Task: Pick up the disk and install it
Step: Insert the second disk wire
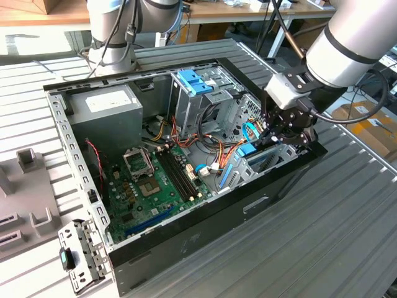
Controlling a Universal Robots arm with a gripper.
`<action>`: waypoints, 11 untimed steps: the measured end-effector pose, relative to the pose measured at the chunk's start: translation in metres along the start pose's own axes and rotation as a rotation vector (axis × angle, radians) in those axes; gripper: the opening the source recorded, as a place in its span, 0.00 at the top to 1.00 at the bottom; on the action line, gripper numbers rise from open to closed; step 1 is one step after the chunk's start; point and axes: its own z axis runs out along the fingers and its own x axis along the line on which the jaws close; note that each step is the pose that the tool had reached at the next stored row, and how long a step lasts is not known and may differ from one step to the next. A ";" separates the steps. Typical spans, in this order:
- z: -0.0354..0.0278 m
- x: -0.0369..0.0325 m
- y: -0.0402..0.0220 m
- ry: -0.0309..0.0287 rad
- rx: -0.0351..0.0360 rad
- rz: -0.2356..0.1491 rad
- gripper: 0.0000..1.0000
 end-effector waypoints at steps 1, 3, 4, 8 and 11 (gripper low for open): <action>-0.0011 -0.0002 -0.0003 -0.0003 -0.0001 0.000 0.84; -0.0041 -0.0007 -0.0007 0.0006 -0.0002 0.000 0.84; -0.0051 -0.0009 -0.0008 0.0003 -0.0002 0.000 0.84; -0.0062 -0.0028 -0.0014 0.0004 -0.0003 -0.001 0.84; -0.0060 -0.0042 -0.0032 0.0005 -0.0005 -0.002 0.84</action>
